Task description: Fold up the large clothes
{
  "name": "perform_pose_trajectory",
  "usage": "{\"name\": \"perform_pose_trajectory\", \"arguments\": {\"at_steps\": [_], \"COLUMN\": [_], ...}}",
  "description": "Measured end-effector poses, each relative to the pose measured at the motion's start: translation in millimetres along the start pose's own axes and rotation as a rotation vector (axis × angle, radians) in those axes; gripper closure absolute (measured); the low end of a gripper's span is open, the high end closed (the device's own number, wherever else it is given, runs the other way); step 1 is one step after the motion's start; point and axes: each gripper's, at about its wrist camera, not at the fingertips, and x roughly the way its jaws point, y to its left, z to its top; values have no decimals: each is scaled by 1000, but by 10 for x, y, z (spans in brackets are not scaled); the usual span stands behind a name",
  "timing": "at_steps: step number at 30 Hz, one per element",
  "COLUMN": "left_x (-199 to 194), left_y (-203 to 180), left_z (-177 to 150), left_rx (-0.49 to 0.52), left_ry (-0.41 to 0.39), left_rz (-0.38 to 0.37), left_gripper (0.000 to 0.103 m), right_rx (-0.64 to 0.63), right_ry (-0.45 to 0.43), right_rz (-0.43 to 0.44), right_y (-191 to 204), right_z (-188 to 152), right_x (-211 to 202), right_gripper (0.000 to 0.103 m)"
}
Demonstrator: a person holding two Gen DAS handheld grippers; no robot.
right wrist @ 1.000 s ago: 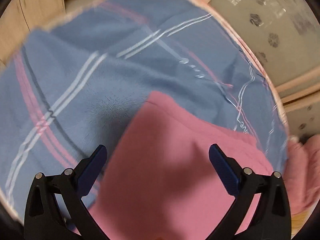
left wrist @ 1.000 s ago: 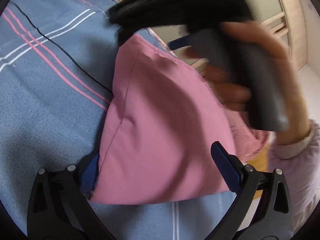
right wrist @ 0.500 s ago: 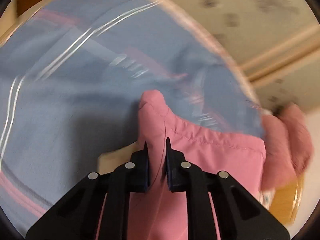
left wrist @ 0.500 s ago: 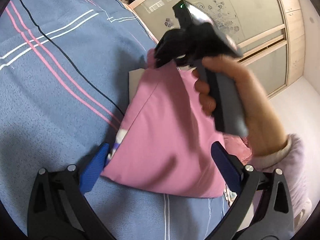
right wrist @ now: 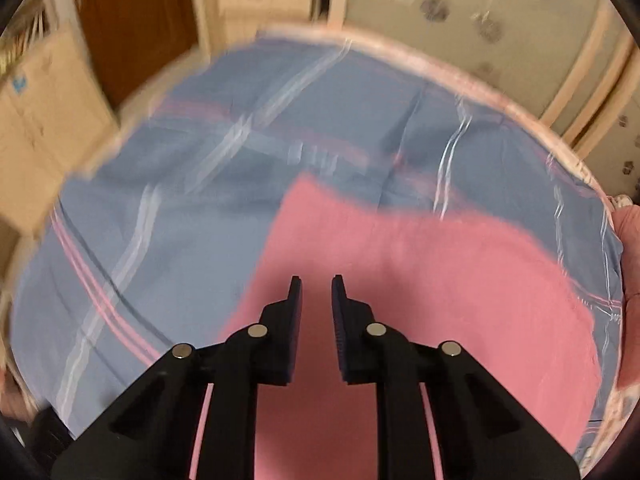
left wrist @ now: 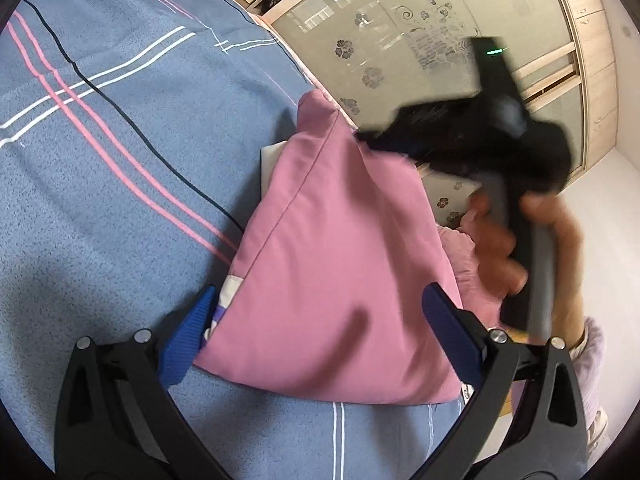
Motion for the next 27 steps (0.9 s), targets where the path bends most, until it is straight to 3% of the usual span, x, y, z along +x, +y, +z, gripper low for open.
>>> {"name": "perform_pose_trajectory", "arguments": {"at_steps": [3,6,9,11,12,14,15,18,20,23,27], "left_x": [-34,23,36,-14,-59,-180,-235,-233,-152,-24,64], "left_y": [-14,-68,-95,-98,-148,-284,-346,-490,-552,-609,-631], "left_z": [-39,-38,-12,1,-3,-54,-86,-151,-191,-229,-312], "left_rx": [32,61,77,94,117,193,228,298,321,348,375], "left_ry": [1,4,2,-31,-63,-144,-170,-185,-161,-144,-118], "left_rz": [30,51,62,92,121,193,210,213,205,235,255], "left_gripper": [2,2,2,2,2,2,2,2,2,2,2], "right_rx": [5,64,171,199,219,250,248,239,275,281,295], "right_ry": [8,-31,-47,-166,-266,-433,-480,-458,-362,-263,-205], "right_rz": [-22,-115,28,111,141,130,110,79,103,28,-68], "right_y": [-19,-229,-474,-595,-684,-881,-925,-1142,-1308,-1408,-1469], "right_z": [45,204,219,155,74,-119,-216,-453,-604,-714,-646], "right_x": [357,636,594,293,48,-367,-509,-669,-599,-393,-67], "right_gripper": [86,84,84,79,72,20,19,21,41,55,55]}}
